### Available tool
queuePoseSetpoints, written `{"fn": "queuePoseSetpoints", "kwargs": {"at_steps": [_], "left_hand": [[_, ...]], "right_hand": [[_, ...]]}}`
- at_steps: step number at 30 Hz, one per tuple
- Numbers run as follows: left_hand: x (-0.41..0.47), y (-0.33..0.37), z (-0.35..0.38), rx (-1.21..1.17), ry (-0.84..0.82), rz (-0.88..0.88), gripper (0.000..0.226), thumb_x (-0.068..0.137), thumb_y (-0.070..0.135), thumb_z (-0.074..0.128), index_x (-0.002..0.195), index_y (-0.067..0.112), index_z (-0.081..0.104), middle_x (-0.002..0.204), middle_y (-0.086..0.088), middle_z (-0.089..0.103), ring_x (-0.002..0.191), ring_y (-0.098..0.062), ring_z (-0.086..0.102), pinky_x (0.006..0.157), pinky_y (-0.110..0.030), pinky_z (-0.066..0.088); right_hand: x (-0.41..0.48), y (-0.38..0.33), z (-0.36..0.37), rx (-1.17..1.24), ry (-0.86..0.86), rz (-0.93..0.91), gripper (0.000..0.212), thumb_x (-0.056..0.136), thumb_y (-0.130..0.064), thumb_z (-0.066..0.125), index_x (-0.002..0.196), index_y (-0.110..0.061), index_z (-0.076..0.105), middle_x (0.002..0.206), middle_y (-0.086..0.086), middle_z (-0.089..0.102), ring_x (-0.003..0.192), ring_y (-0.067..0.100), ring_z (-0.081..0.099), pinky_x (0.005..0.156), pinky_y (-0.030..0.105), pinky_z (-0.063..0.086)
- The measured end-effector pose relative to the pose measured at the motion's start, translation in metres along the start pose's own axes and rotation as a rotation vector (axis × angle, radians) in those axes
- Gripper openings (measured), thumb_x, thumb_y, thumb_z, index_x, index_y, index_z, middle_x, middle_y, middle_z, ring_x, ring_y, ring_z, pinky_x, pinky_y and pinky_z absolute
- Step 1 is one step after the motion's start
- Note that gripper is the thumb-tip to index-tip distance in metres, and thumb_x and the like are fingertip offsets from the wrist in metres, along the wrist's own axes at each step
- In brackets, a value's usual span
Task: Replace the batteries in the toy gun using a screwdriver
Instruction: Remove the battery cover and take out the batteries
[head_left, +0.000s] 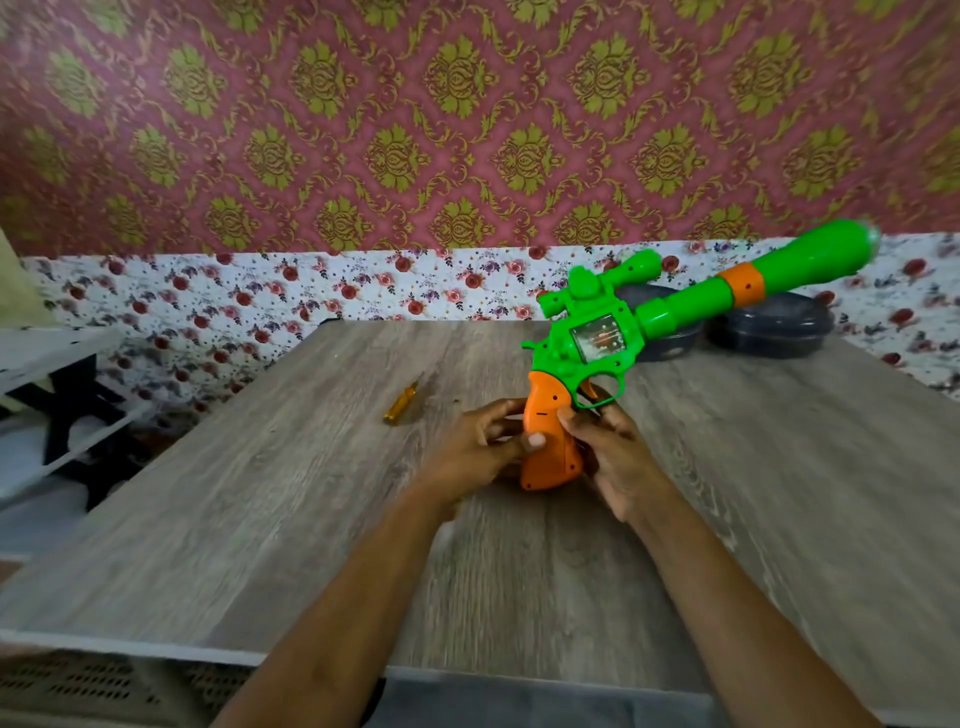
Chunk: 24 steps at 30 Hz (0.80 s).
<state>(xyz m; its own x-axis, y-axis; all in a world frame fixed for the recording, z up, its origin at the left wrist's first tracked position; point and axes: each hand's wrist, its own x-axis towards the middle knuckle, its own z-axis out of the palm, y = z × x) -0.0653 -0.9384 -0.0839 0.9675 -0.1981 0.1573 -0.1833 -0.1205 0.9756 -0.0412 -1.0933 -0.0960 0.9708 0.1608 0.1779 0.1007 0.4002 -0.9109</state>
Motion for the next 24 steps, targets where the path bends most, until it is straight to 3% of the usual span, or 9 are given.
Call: {"fn": "queuePoseSetpoints", "kwargs": {"at_steps": [3,4,7,9,11,16,17,20,24], "left_hand": [[0.000,0.001,0.000,0.017,-0.015,0.023,0.029,0.089,0.016,0.061,0.114,0.030,0.056,0.102,0.005,0.069,0.090,-0.006,0.066,0.070,-0.020,0.055],[-0.001,0.001,0.000,0.029,-0.016,0.031,0.029,0.090,0.014,0.060,0.116,0.027,0.056,0.102,0.002,0.069,0.089,-0.006,0.066,0.069,-0.019,0.055],[-0.003,0.003,0.000,0.067,-0.013,0.019,0.027,0.094,0.012,0.054,0.119,0.022,0.053,0.107,-0.009,0.066,0.096,-0.018,0.064,0.078,-0.031,0.054],[-0.004,0.006,-0.001,0.068,-0.027,-0.031,0.028,0.095,0.012,0.052,0.122,0.020,0.052,0.115,-0.013,0.063,0.106,-0.026,0.061,0.084,-0.038,0.054],[-0.003,0.008,-0.003,0.051,-0.031,-0.078,0.027,0.096,0.011,0.051,0.121,0.020,0.053,0.117,-0.013,0.061,0.108,-0.028,0.060,0.081,-0.035,0.054],[-0.003,0.009,-0.013,0.033,0.145,-0.073,0.014,0.093,0.009,0.056,0.097,0.022,0.060,0.107,-0.007,0.064,0.098,-0.021,0.062,0.084,-0.037,0.053],[-0.004,0.008,-0.015,0.075,0.213,-0.026,0.014,0.092,0.007,0.057,0.091,0.021,0.061,0.101,-0.006,0.064,0.093,-0.020,0.062,0.083,-0.037,0.052],[-0.001,-0.002,-0.016,0.519,0.401,0.178,0.007,0.087,0.010,0.062,0.092,0.014,0.066,0.086,-0.005,0.066,0.082,-0.020,0.062,0.076,-0.035,0.051],[0.018,-0.008,-0.017,0.850,0.422,0.191,0.017,0.089,0.019,0.059,0.102,0.018,0.070,0.088,-0.004,0.072,0.081,-0.021,0.066,0.069,-0.031,0.052]], "right_hand": [[0.001,0.000,-0.001,-0.039,0.001,-0.011,0.064,0.047,-0.047,0.087,0.102,-0.021,0.066,0.103,0.002,0.071,0.098,0.018,0.067,0.088,0.035,0.054],[0.001,0.000,-0.001,-0.045,-0.001,-0.018,0.065,0.048,-0.047,0.086,0.104,-0.021,0.065,0.104,0.004,0.071,0.098,0.019,0.066,0.089,0.036,0.054],[0.001,-0.004,-0.002,-0.056,0.019,-0.029,0.024,0.081,-0.013,0.065,0.104,-0.018,0.062,0.101,0.006,0.067,0.098,0.023,0.062,0.096,0.043,0.047],[0.001,-0.004,-0.004,-0.079,0.025,-0.035,0.023,0.085,-0.005,0.058,0.104,-0.019,0.061,0.102,0.005,0.066,0.100,0.024,0.060,0.095,0.043,0.047],[0.002,-0.004,-0.005,-0.089,0.028,-0.030,0.023,0.086,-0.004,0.058,0.103,-0.019,0.061,0.101,0.004,0.066,0.098,0.022,0.060,0.091,0.041,0.049],[0.003,-0.006,-0.010,-0.075,0.074,-0.014,0.020,0.086,-0.004,0.058,0.098,-0.020,0.062,0.090,-0.005,0.069,0.088,0.015,0.063,0.085,0.037,0.051],[0.003,-0.006,-0.011,-0.070,0.080,-0.011,0.020,0.086,-0.003,0.058,0.098,-0.019,0.062,0.087,-0.006,0.070,0.086,0.014,0.063,0.085,0.037,0.051],[0.003,-0.004,-0.011,-0.080,0.089,0.003,0.018,0.086,-0.005,0.060,0.097,-0.019,0.063,0.083,-0.008,0.072,0.085,0.015,0.064,0.085,0.039,0.050],[0.004,-0.004,-0.011,-0.085,0.127,0.016,0.022,0.086,-0.005,0.060,0.106,-0.012,0.062,0.084,-0.005,0.071,0.079,0.011,0.065,0.083,0.037,0.051]]}}
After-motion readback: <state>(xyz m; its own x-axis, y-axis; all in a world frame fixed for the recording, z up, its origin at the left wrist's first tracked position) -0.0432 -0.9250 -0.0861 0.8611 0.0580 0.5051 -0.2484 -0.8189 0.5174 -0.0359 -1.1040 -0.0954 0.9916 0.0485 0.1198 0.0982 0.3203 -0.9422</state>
